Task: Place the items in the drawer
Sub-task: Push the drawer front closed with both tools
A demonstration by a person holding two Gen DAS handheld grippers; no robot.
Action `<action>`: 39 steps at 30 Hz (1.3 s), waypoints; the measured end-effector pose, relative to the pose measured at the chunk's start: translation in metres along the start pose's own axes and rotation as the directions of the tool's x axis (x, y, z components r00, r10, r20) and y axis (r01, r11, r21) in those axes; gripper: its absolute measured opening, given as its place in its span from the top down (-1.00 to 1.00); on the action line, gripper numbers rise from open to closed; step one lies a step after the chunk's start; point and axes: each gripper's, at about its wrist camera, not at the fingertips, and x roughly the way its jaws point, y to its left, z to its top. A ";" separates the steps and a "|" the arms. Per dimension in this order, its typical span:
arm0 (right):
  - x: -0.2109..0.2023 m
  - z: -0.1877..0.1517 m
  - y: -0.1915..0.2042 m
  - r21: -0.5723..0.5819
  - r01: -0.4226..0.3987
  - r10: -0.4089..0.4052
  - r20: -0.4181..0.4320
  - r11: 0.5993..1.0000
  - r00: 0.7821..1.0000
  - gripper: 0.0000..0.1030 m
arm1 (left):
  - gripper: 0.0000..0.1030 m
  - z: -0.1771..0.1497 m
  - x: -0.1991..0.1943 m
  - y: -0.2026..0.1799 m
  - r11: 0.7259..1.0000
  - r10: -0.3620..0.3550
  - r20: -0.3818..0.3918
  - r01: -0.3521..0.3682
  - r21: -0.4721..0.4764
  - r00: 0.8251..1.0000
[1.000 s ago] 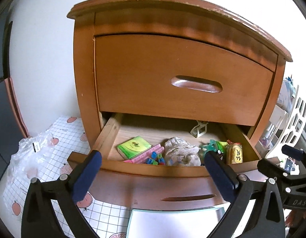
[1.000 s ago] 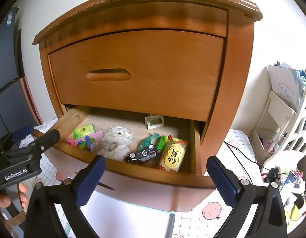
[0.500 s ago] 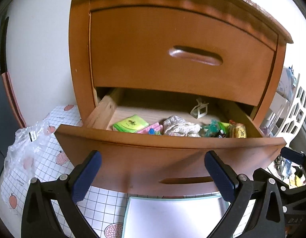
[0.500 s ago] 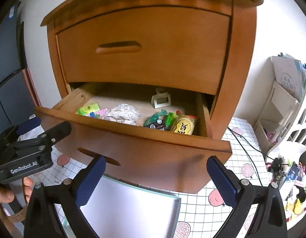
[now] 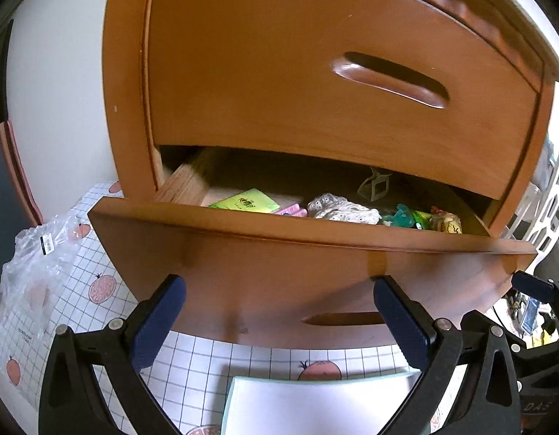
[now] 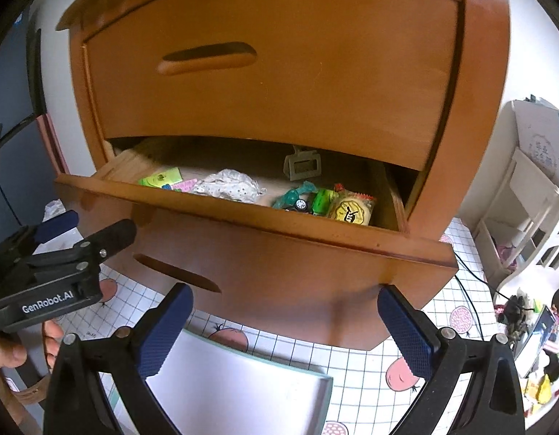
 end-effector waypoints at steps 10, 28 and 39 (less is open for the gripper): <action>0.033 0.025 -0.010 0.013 -0.002 0.002 -0.028 1.000 1.000 -1.00 | -1.00 0.016 0.018 -0.002 1.000 0.004 0.007 -0.004 0.009 1.000; 0.060 0.039 -0.011 0.003 0.007 -0.007 -0.031 1.000 0.999 -1.00 | -1.00 0.014 0.020 -0.008 1.000 0.014 -0.001 -0.014 0.005 1.000; 0.057 0.039 -0.007 -0.003 -0.008 0.007 -0.027 1.000 1.000 -1.00 | -1.00 -0.014 -0.026 -0.019 1.000 0.016 -0.013 -0.016 0.005 1.000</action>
